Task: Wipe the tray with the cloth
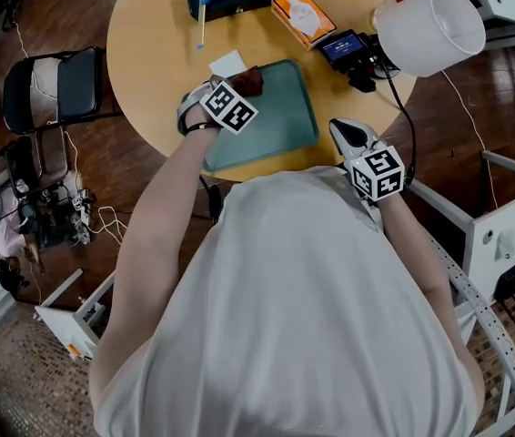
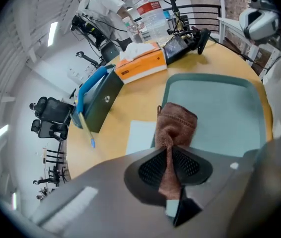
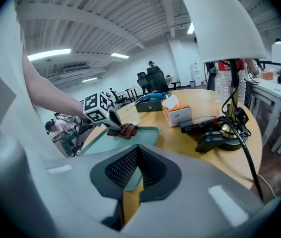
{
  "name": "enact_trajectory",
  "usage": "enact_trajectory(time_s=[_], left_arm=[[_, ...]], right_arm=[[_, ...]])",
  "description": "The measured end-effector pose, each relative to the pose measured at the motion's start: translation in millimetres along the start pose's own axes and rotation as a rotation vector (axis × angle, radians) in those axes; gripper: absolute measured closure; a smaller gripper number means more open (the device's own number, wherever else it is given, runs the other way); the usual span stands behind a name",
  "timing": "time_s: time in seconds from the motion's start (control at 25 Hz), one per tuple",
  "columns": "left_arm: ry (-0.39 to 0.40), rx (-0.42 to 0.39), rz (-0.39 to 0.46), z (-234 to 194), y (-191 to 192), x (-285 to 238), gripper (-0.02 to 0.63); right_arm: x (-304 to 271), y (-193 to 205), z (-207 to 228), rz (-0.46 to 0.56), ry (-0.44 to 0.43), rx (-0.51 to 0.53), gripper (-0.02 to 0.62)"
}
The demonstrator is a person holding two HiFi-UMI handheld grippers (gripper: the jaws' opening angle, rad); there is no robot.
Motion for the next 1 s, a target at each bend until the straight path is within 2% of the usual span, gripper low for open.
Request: enact_trajectory(time_s=[0.2,0.4,0.56,0.72,0.88,1.0], left_arm=[[-0.028,0.07,-0.043,-13.5,62.3,5.5,0.245],[-0.06,0.125,-0.093,-23.9,104.3,9.2,0.244],[-0.066,0.127,-0.066,-23.1,104.6,8.4,0.244],[-0.098,0.16,0.011,-26.6,91.5,25.4,0.245],[-0.2,0.298,0.121,-44.0,96.9,72.6,0.247],[-0.299,0.45,0.132,-61.0,135.0,101.4,0.247]], right_arm=[[-5.4,0.2,-6.4,-0.01,-0.018,0.016,0.592],[-8.9,-0.8,-5.8,-0.017,-0.026,0.027,0.592],[-10.3,-2.3,-5.3,-0.021,-0.031,0.038,0.592],[-12.8,-4.4,-7.2,-0.021,-0.038,0.041,0.592],[-15.5,-4.4,-10.1,-0.026,-0.049,0.056,0.592],[-20.1,-6.7,-16.4,-0.026,-0.064,0.07,0.592]])
Point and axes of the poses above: the fingertips, and each gripper's own axes: x backward along the fingers, z to its right, y out of its underside, the point moved 4 cm from there along x, backward along the fingers, and after that the axes turned 1 degree about z, right-handed, at the moved point
